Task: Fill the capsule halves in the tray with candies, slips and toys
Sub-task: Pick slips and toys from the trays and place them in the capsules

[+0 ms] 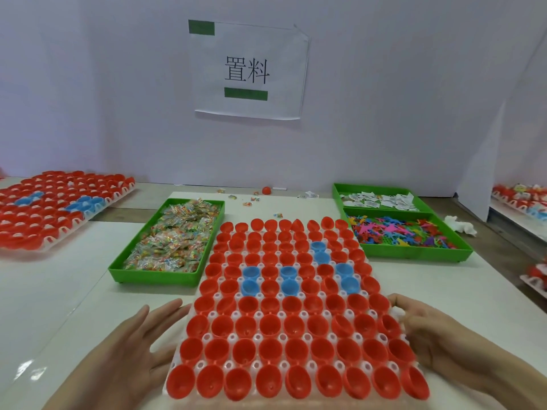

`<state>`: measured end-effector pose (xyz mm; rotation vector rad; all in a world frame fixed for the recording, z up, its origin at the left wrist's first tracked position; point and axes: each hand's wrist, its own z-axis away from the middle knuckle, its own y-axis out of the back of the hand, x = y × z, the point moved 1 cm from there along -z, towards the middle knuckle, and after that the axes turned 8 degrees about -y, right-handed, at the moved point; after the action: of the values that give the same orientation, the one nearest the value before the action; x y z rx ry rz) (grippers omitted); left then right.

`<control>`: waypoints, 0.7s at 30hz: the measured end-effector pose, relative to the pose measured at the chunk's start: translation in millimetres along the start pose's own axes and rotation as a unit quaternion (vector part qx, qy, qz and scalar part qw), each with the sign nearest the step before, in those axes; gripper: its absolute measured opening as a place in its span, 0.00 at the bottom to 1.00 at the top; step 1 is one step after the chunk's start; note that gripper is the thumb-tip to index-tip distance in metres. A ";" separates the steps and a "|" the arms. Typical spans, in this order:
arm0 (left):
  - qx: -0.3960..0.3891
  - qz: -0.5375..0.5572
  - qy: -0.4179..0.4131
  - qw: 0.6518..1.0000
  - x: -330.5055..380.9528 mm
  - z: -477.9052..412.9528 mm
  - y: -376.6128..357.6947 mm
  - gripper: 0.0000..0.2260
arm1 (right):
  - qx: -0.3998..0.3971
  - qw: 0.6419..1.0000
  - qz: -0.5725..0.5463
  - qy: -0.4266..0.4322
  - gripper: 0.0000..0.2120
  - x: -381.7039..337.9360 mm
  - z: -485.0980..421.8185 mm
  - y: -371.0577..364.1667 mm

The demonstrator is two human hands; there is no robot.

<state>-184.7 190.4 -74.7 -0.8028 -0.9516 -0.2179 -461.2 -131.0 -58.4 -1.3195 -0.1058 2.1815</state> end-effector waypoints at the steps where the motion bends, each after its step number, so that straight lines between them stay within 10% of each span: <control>1: 0.003 -0.010 -0.002 1.000 1.7 0.5 -0.7 0.25 | 0.022 0.999 0.041 -0.023 0.26 1.2 4.8 0.4; 9: 0.017 -0.036 -0.018 0.999 10.8 -4.7 -13.1 0.24 | 0.127 0.978 0.161 -0.039 0.11 -9.6 -1.8 -3.1; 16: 0.037 -0.038 -0.036 0.998 11.9 -6.3 -16.1 0.24 | 0.245 0.913 0.327 -0.005 0.17 -24.2 6.0 -0.3; 21: 0.040 -0.027 -0.034 0.998 4.0 -4.3 -20.6 0.23 | 0.227 0.928 0.294 0.020 0.17 -21.3 4.0 -7.8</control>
<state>-189.8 173.7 -62.3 -0.7161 -1.0413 -0.1987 -453.9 -134.6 -36.9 -1.2142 0.8657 2.4346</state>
